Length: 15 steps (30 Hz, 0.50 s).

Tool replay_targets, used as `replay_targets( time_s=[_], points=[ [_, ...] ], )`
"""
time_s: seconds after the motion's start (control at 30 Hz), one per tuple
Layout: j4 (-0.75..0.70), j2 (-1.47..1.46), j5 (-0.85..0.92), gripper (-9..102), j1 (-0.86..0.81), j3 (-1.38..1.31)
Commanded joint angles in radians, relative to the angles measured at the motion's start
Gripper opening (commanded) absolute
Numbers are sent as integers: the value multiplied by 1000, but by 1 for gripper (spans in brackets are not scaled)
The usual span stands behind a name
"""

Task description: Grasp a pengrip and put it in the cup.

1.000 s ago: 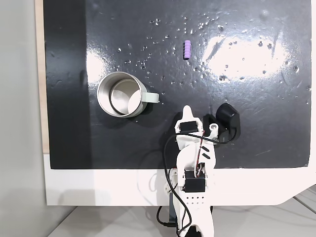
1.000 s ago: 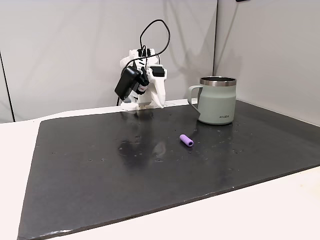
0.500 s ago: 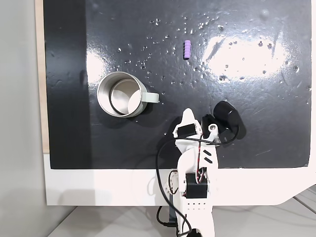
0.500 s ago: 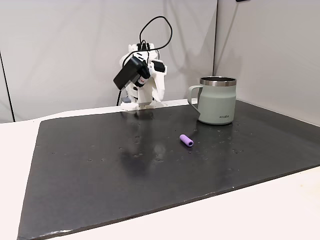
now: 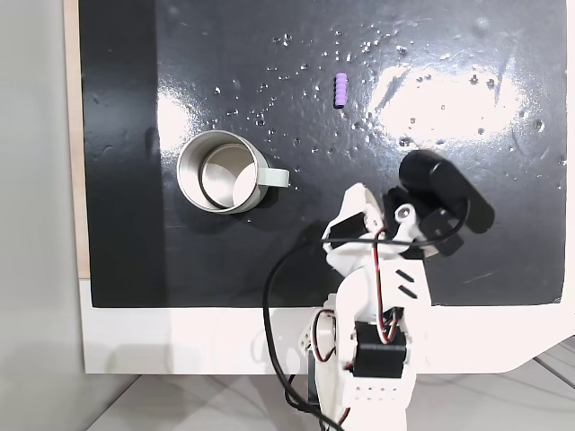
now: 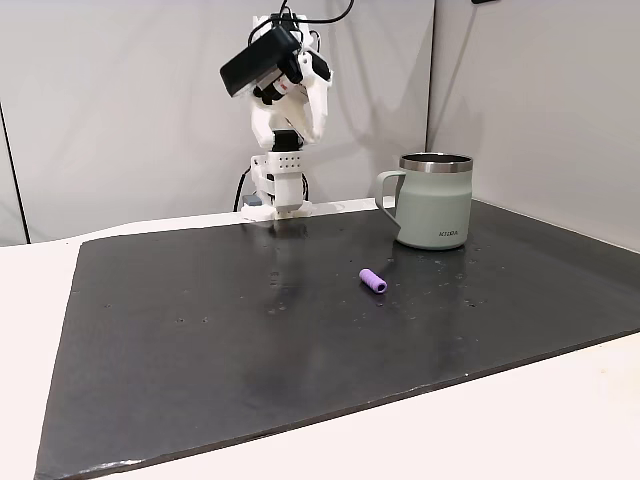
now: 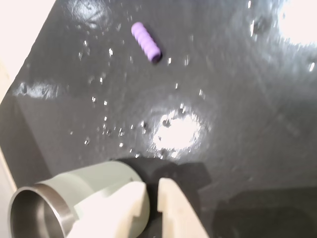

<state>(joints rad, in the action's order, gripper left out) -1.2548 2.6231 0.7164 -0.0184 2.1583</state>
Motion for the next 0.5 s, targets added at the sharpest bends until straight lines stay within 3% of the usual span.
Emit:
replay_targets(
  time_s=[0.0,0.3,0.47],
  points=[
    [17,-152,86,11,-40,-172],
    [21,-514,250,17,-69,-417],
    [-44,-736,370,19,-75,-583]
  ],
)
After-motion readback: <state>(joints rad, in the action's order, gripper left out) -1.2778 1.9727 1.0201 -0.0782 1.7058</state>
